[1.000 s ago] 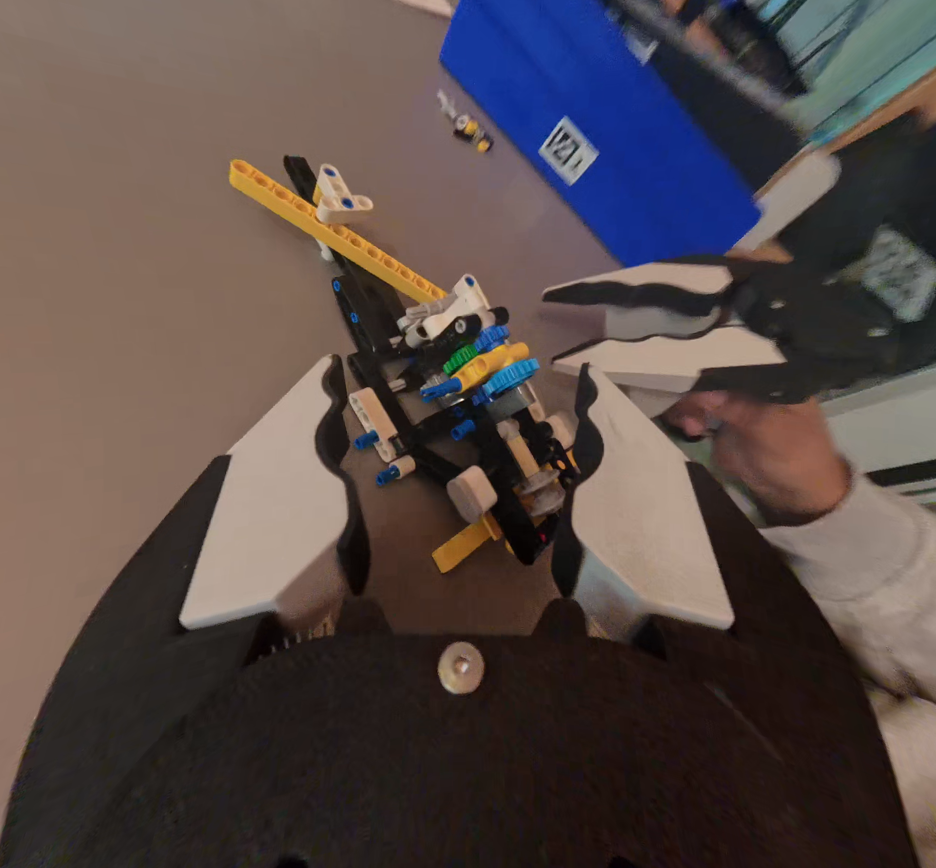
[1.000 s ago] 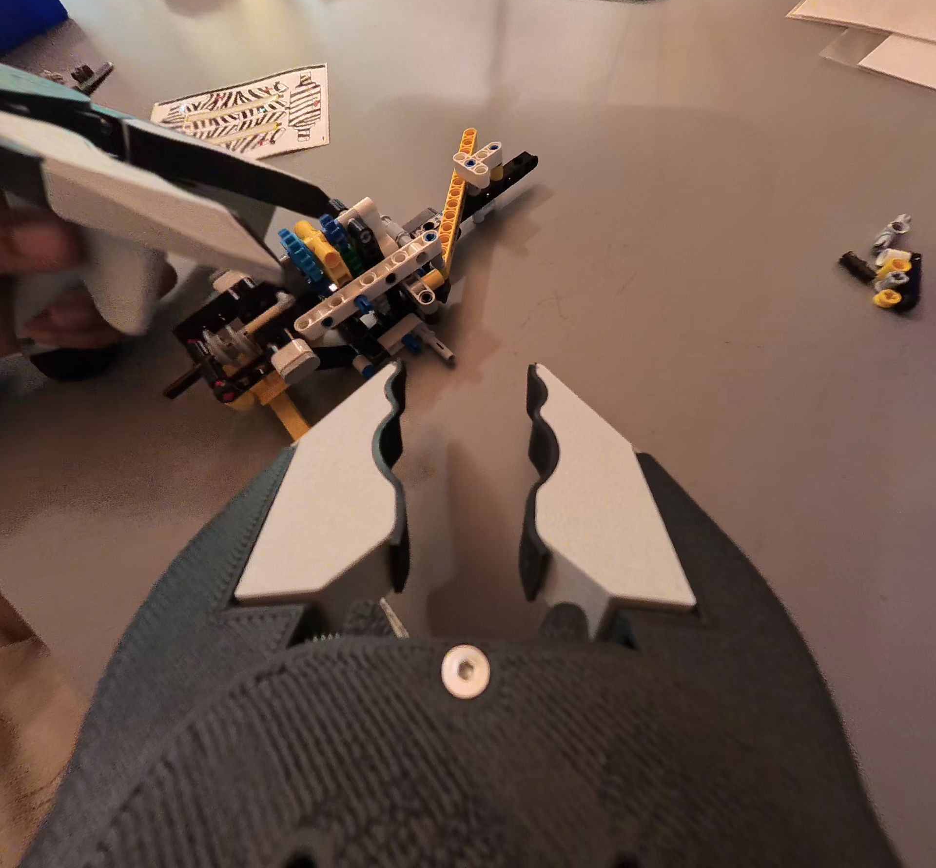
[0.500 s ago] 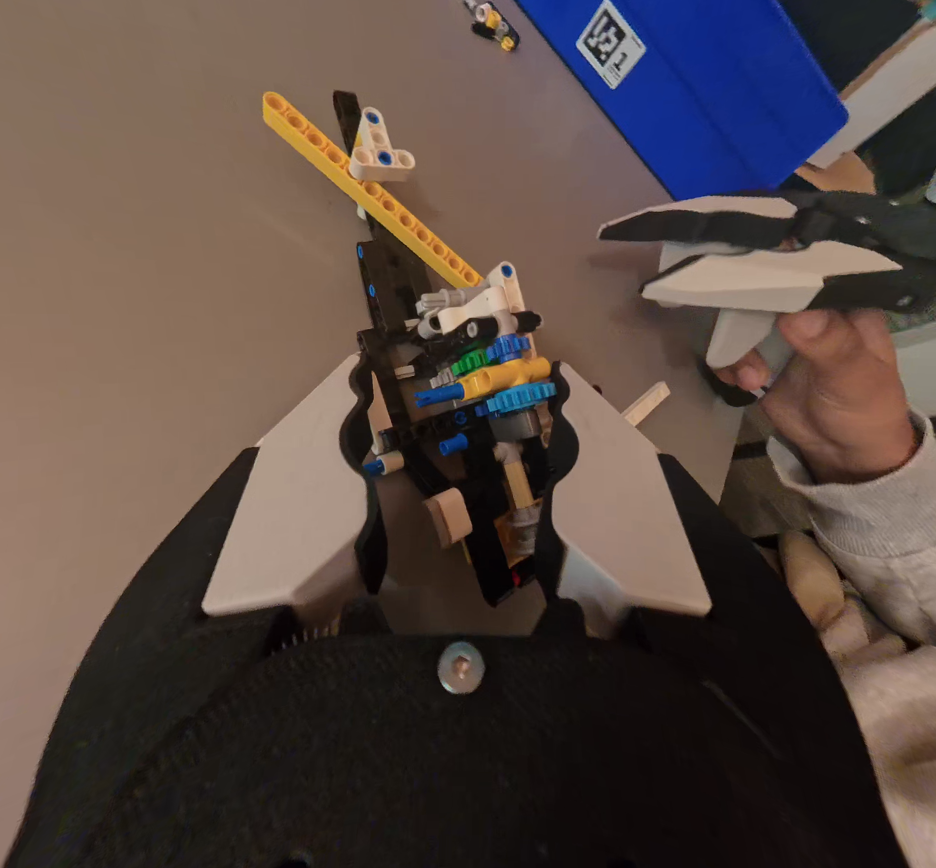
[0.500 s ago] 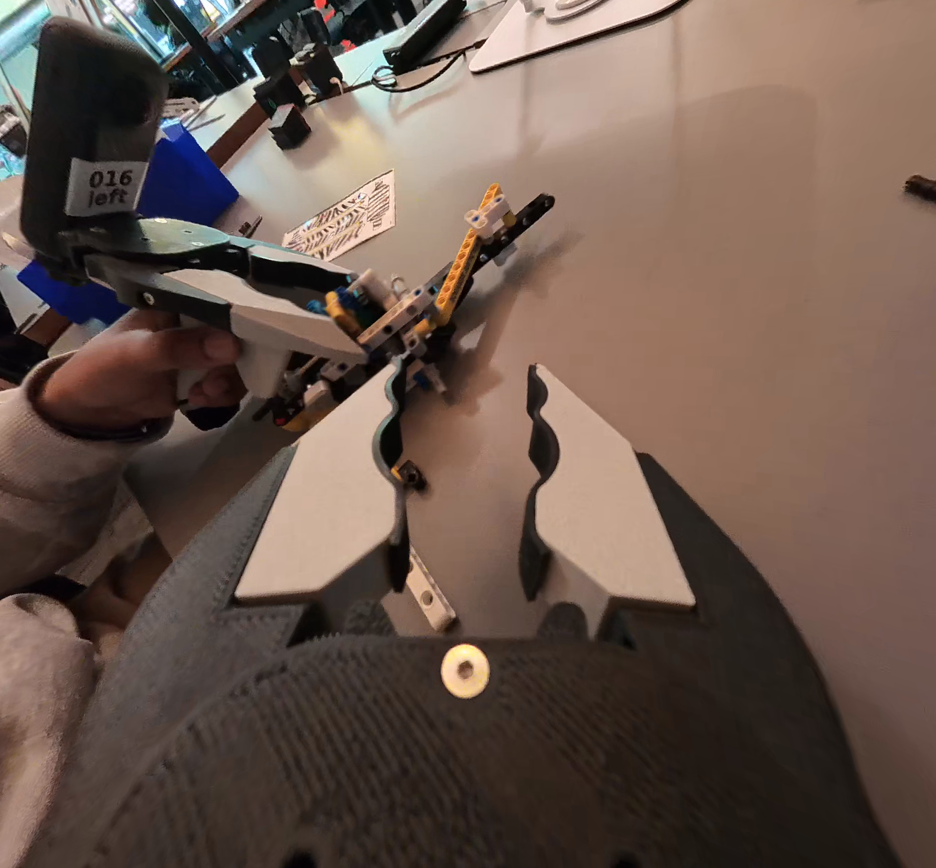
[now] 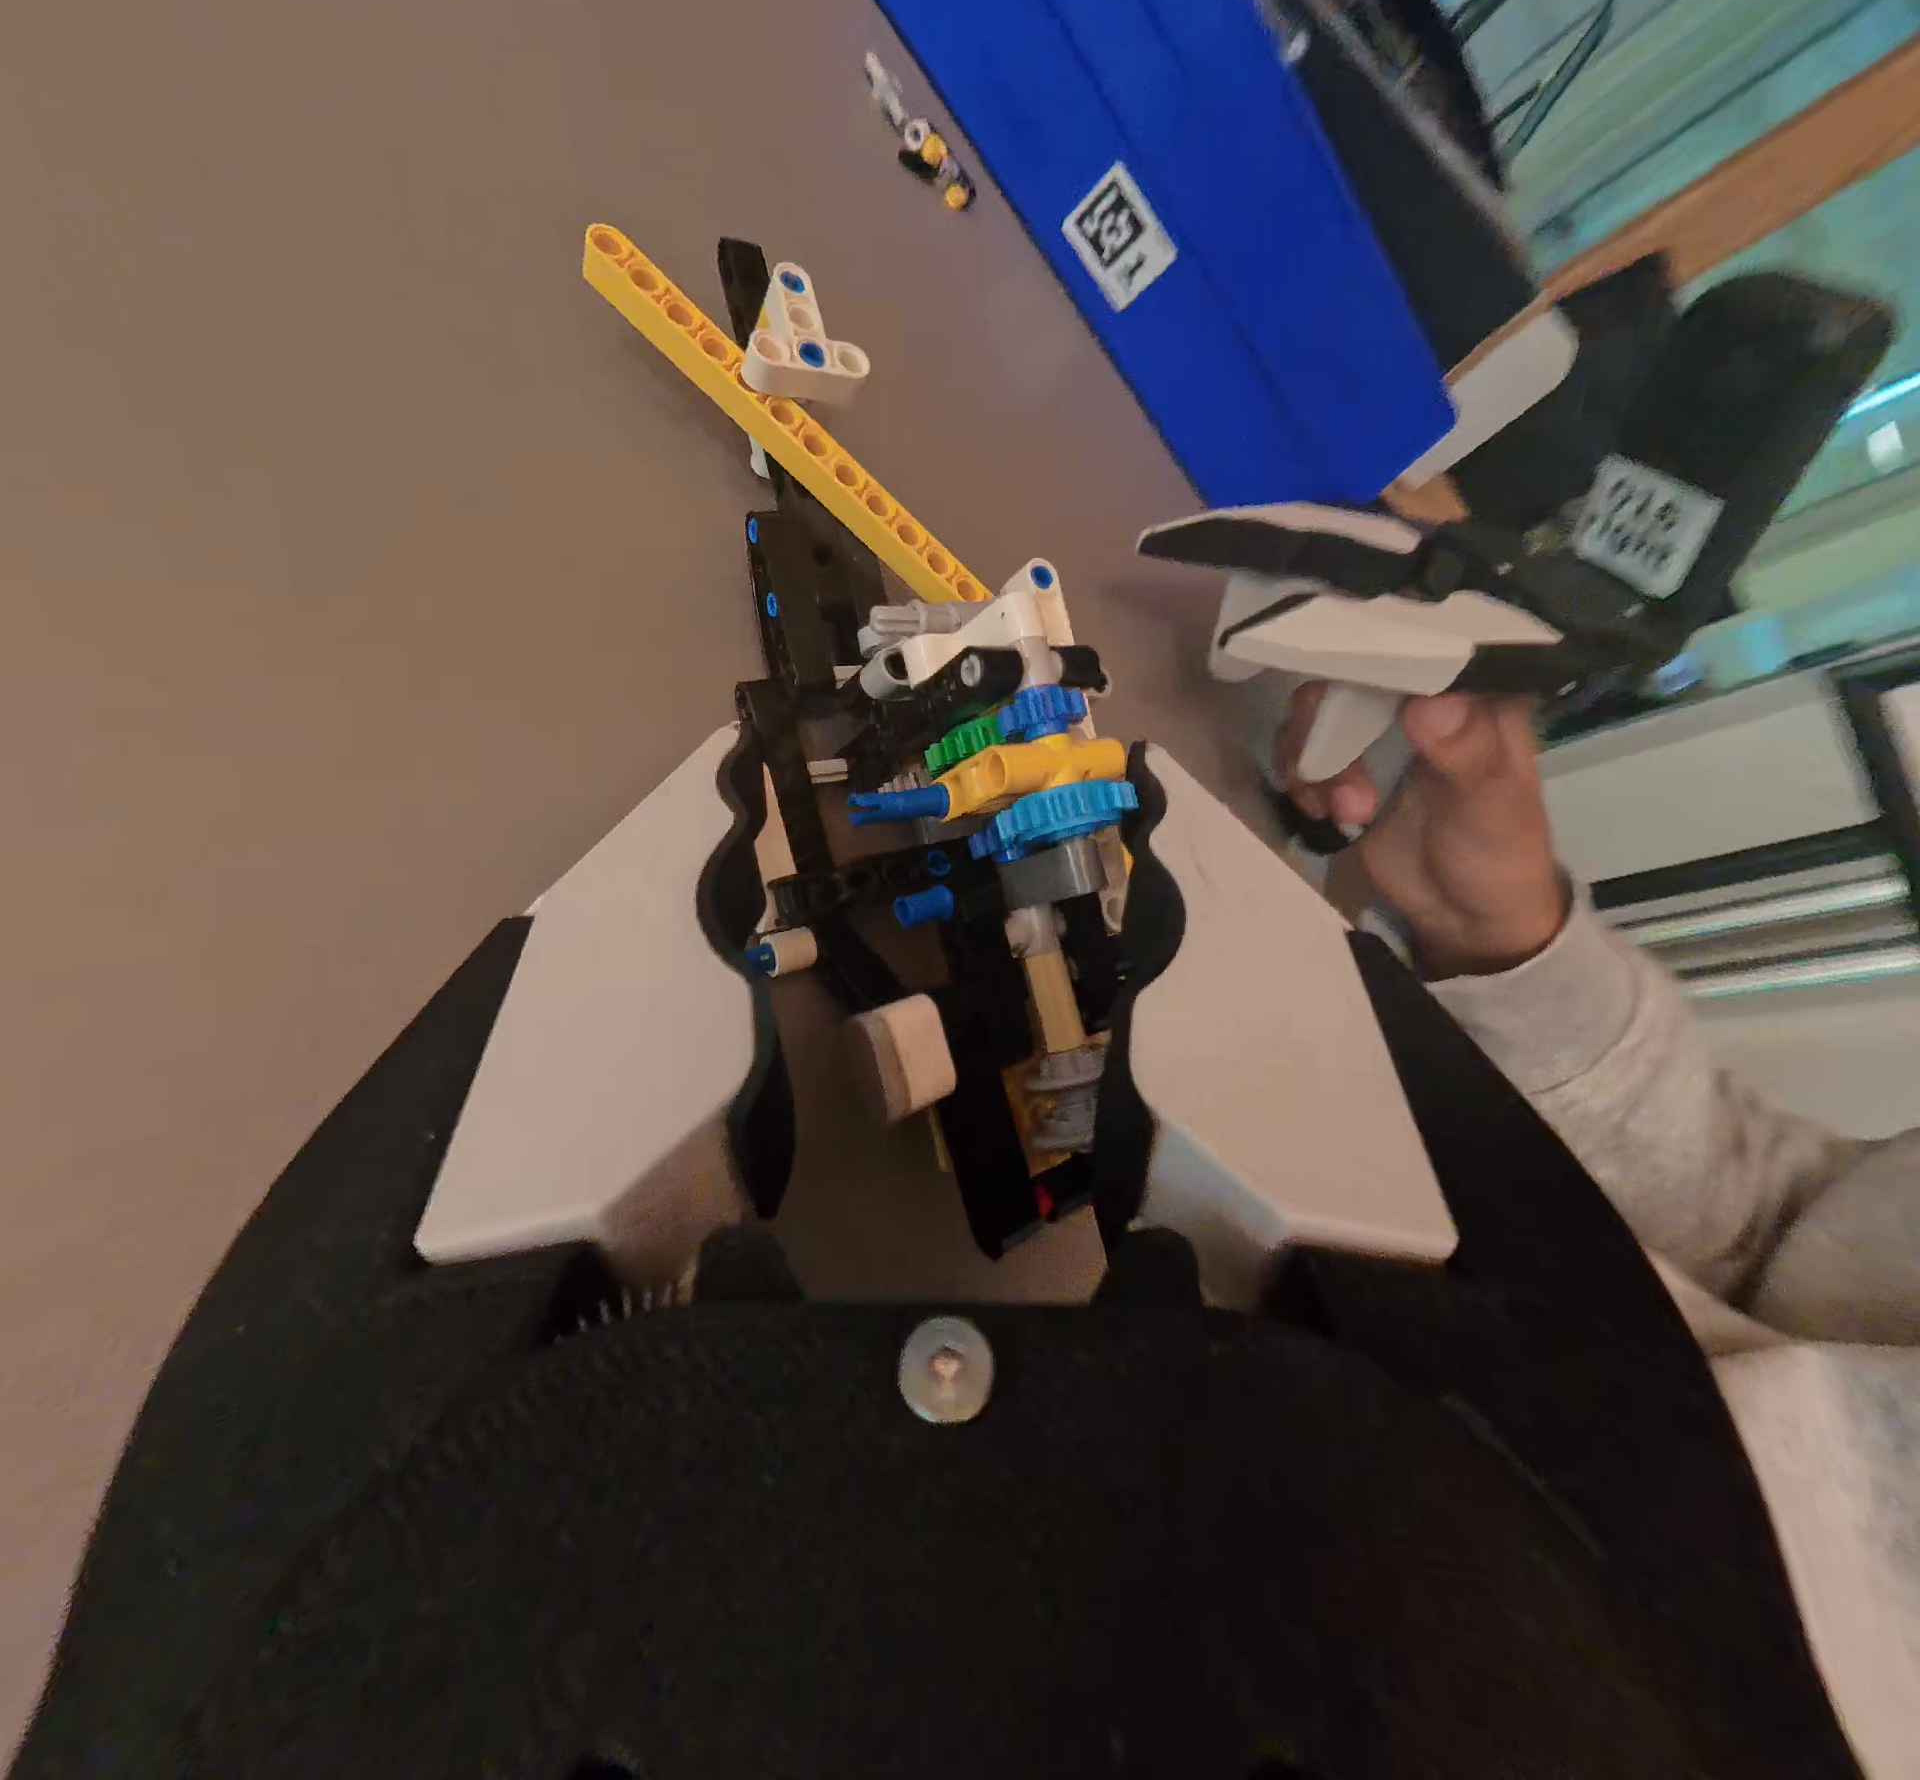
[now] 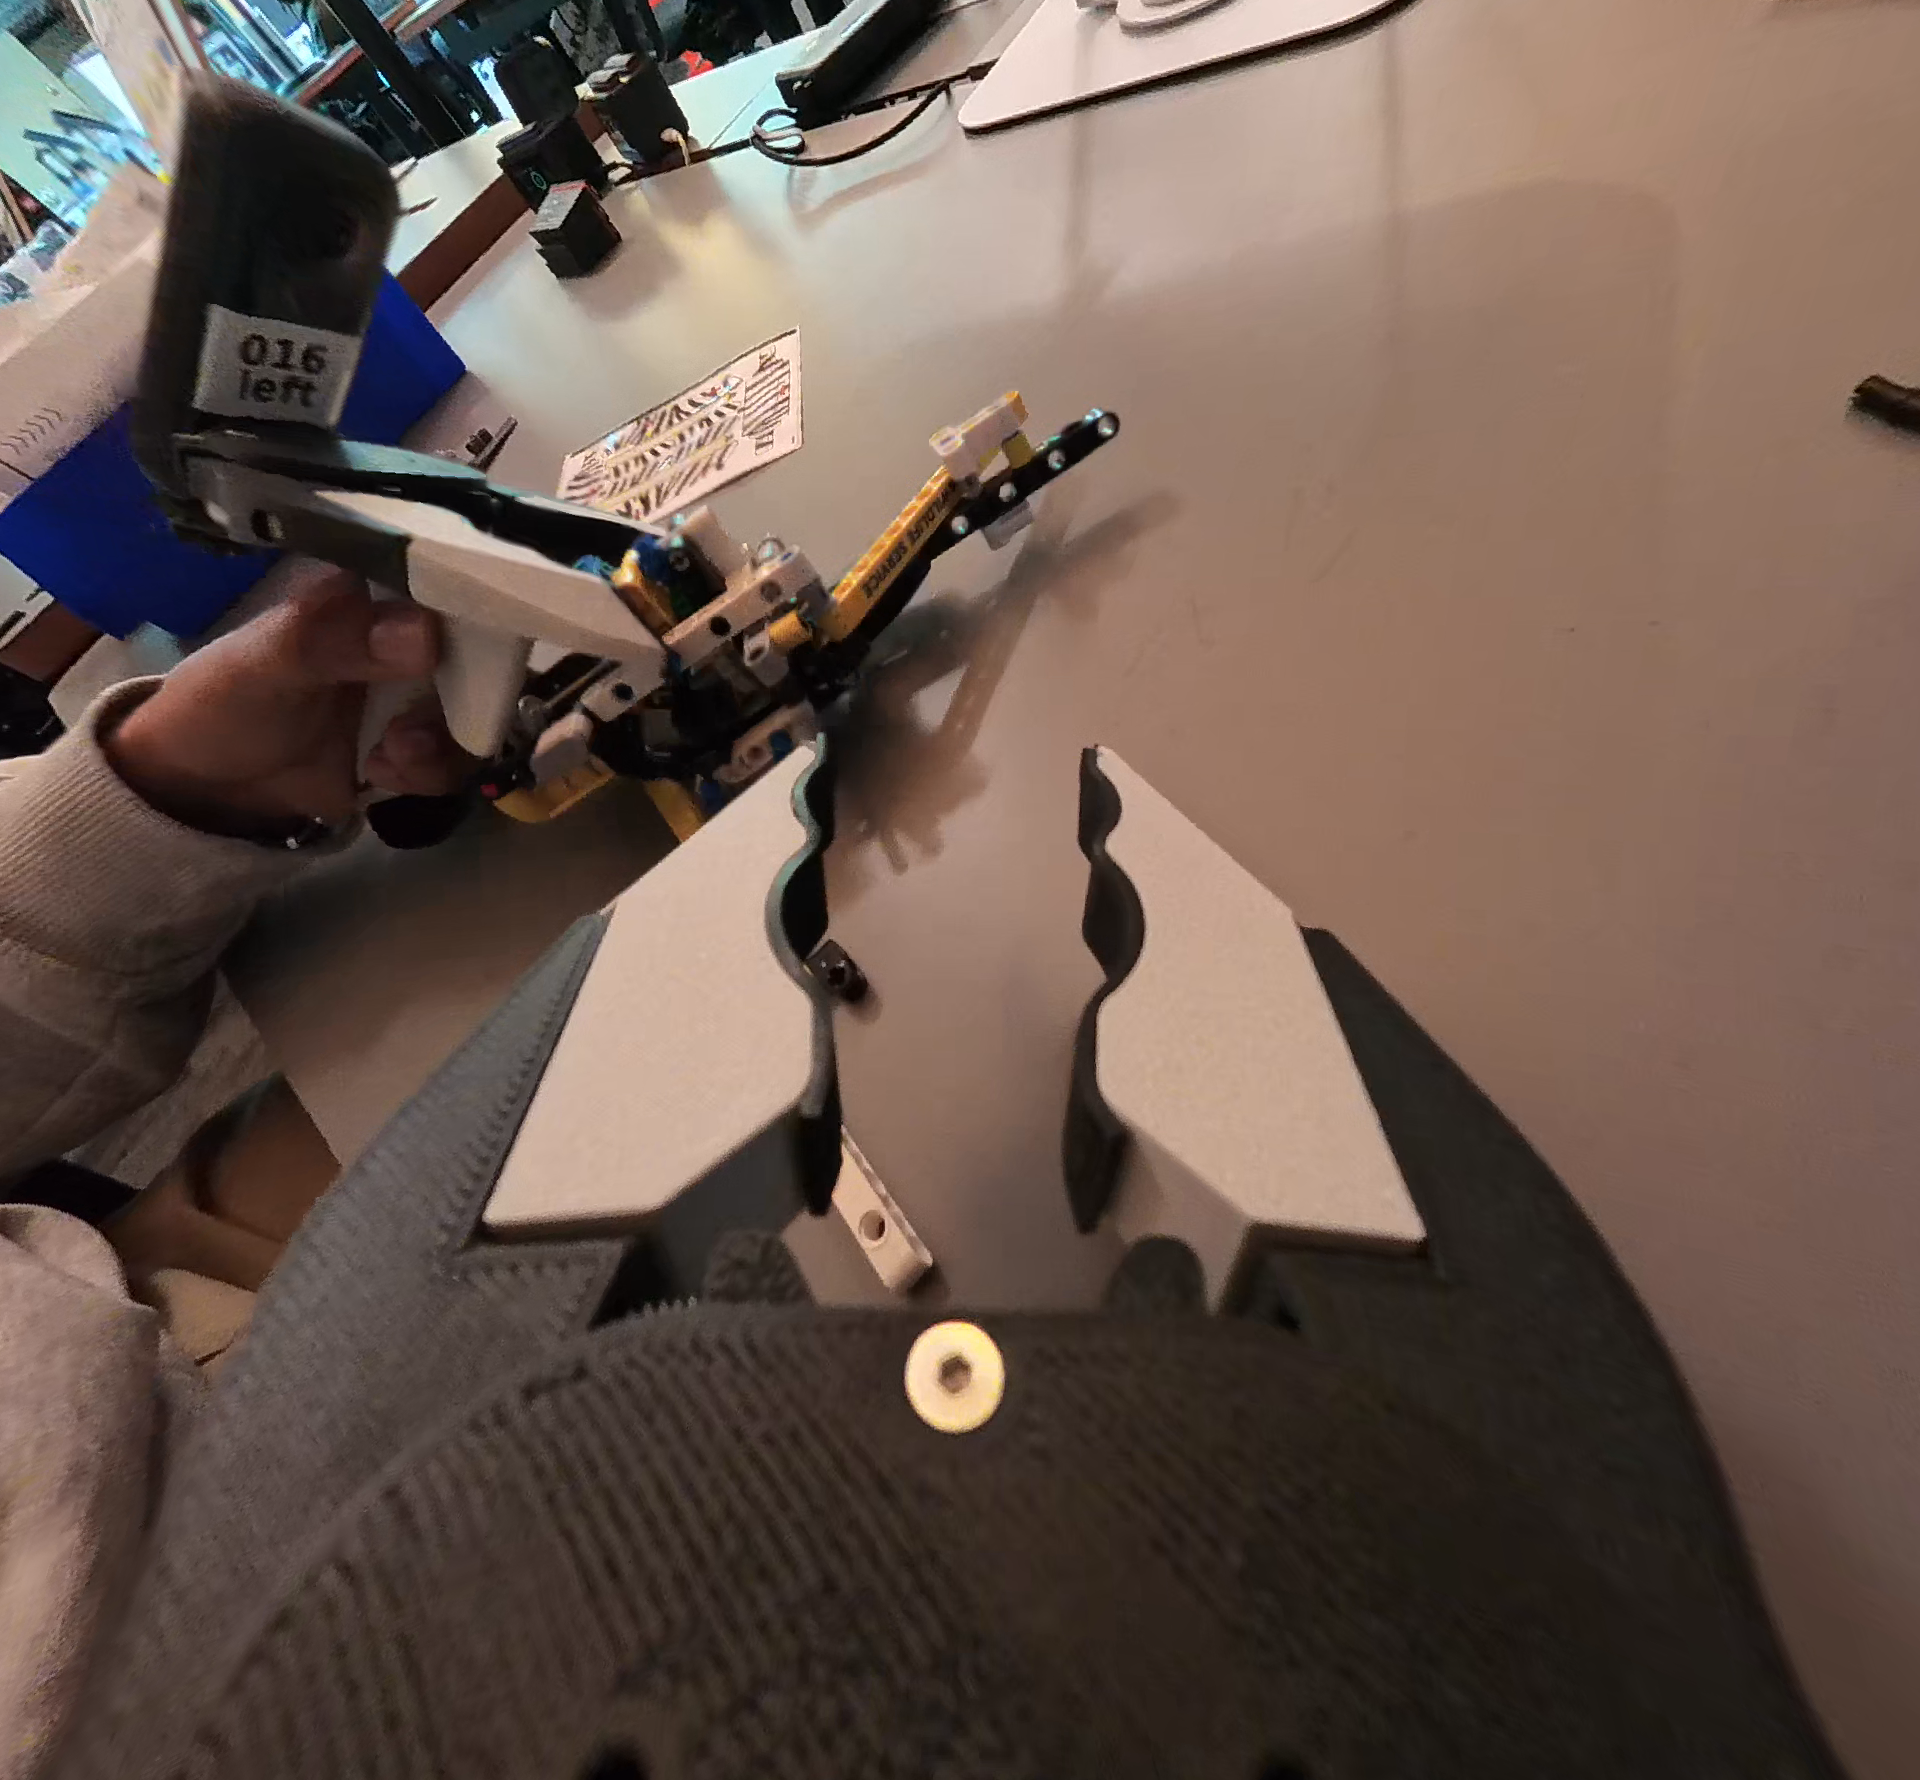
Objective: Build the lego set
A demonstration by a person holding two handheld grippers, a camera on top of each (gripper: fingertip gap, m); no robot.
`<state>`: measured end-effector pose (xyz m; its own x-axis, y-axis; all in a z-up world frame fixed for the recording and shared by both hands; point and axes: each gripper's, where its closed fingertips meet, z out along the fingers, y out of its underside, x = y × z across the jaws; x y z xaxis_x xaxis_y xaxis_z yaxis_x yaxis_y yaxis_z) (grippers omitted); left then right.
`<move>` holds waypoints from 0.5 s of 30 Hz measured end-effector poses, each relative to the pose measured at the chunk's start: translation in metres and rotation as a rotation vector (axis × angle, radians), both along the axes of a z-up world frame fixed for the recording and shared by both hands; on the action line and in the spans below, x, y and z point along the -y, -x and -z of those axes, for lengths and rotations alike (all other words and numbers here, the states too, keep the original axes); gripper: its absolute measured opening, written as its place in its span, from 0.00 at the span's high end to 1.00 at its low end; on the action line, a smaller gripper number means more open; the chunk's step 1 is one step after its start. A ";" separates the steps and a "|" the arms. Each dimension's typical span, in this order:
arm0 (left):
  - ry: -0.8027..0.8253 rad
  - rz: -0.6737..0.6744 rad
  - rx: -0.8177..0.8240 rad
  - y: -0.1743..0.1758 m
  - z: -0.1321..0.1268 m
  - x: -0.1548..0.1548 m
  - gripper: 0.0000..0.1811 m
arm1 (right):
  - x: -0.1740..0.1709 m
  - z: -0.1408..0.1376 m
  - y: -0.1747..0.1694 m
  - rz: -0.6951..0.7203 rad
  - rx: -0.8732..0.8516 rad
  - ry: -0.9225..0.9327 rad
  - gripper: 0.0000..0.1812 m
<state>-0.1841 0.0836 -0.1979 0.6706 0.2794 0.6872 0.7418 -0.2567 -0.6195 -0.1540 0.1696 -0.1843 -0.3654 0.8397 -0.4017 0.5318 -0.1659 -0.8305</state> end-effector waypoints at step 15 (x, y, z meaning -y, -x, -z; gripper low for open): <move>-0.087 -0.020 0.007 0.008 -0.027 0.014 0.70 | 0.002 -0.001 -0.001 -0.007 -0.004 0.014 0.75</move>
